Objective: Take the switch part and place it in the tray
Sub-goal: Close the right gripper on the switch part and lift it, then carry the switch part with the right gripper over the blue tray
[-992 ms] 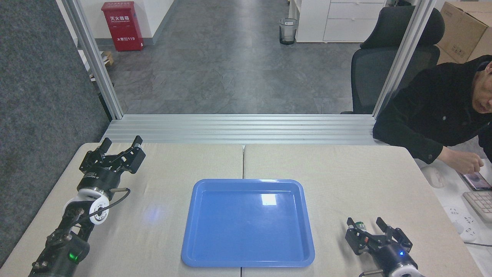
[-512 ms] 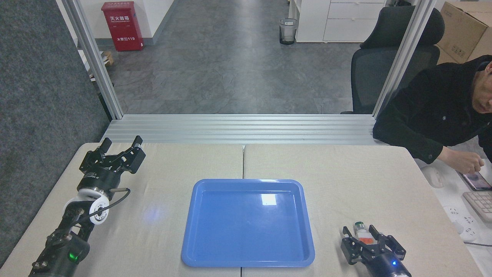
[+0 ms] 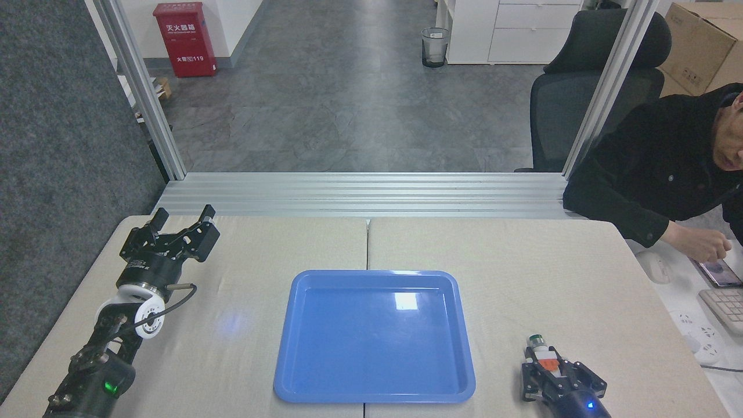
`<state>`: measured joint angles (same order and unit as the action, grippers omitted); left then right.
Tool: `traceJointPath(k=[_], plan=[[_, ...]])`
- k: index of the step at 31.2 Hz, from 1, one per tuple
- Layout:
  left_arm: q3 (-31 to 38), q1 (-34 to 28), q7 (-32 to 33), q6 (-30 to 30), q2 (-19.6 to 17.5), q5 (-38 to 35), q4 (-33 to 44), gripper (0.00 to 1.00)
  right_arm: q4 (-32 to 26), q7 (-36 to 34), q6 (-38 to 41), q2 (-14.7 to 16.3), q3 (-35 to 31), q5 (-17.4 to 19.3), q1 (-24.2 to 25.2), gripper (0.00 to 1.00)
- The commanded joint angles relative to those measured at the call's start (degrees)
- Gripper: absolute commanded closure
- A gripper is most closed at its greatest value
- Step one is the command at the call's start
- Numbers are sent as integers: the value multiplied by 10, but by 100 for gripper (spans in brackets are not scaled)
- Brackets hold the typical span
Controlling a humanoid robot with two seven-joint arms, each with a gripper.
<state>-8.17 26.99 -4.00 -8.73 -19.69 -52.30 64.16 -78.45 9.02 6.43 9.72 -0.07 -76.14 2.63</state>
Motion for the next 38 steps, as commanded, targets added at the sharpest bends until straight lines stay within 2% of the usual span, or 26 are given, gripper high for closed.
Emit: traceJointPath(k=[1, 7, 11, 16, 18, 20, 22, 27, 29, 31, 32, 33, 34, 38], plan=[[0, 0, 0, 0, 0, 0, 0, 0, -14, -15, -27, -14, -7, -1, -46, 100], [0, 0, 0, 0, 0, 0, 0, 0, -58, -14, -20, -15, 3, 8, -115, 100], [0, 0, 0, 0, 0, 0, 0, 0, -73, 12, 42, -40, 95, 7, -141, 100], [0, 0, 0, 0, 0, 0, 0, 0, -75, 68, 56, -44, 204, -1, -145, 100], [0, 0, 0, -1, 0, 0, 0, 0, -66, 69, 56, -50, 240, -16, -146, 100], [0, 0, 0, 0, 0, 0, 0, 0, -41, 69, 57, -68, 259, -32, -147, 100], [0, 0, 0, 0, 0, 0, 0, 0, -22, 72, 58, -80, 268, -45, -147, 100], [0, 0, 0, 0, 0, 0, 0, 0, 21, 103, 57, -111, 279, -105, -146, 100], [0, 0, 0, 0, 0, 0, 0, 0, 28, 103, 55, -116, 280, -122, -142, 87], [0, 0, 0, 0, 0, 0, 0, 0, 36, 103, 50, -119, 278, -132, -141, 71], [0, 0, 0, 0, 0, 0, 0, 0, 39, 103, 49, -120, 276, -132, -141, 52], [0, 0, 0, -1, 0, 0, 0, 0, 41, 102, 46, -122, 271, -132, -141, 26], [0, 0, 0, 0, 0, 0, 0, 0, 41, 100, 40, -124, 268, -129, -142, 14], [0, 0, 0, 0, 0, 0, 0, 0, 40, 86, 3, -137, 250, -106, -148, 5]])
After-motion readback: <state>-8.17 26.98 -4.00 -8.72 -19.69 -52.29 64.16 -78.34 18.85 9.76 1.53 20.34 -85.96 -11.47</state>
